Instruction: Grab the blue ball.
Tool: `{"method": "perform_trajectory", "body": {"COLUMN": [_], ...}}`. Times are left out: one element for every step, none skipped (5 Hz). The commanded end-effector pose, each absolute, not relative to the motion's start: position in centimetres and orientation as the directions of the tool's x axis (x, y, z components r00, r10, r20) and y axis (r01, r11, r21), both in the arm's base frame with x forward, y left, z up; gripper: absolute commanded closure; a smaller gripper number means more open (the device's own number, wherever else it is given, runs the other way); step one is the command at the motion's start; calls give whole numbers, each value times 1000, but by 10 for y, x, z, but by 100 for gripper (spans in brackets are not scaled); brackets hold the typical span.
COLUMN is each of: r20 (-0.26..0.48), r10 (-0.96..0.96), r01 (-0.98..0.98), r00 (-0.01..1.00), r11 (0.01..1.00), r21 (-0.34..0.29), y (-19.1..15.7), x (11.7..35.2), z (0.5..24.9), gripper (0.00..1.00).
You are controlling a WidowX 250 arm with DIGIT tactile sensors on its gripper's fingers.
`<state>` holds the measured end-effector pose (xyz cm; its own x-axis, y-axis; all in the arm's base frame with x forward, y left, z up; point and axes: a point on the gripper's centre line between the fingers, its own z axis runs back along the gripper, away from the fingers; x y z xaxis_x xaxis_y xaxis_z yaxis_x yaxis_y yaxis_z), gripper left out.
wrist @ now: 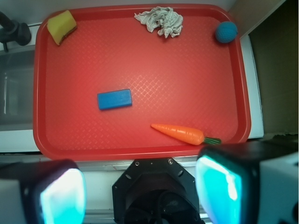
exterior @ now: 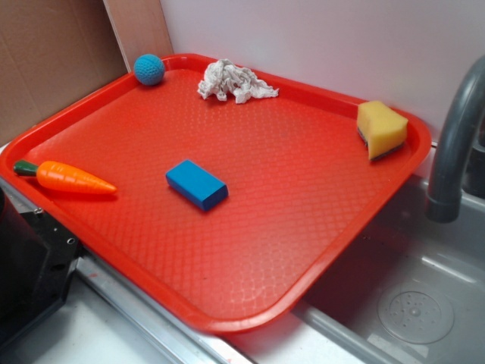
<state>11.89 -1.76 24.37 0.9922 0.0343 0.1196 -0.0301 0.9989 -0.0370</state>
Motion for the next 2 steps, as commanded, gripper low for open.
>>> {"method": "perform_trajectory", "body": {"r20": [120,118], "r10": [34,207], "r01": [-30,-211], "r00": [992,971], "r11": [999,977], "r21": [-37,15], "y": [-18,3], "x": [119,147], "z": [244,217], "gripper": [0,0]}}
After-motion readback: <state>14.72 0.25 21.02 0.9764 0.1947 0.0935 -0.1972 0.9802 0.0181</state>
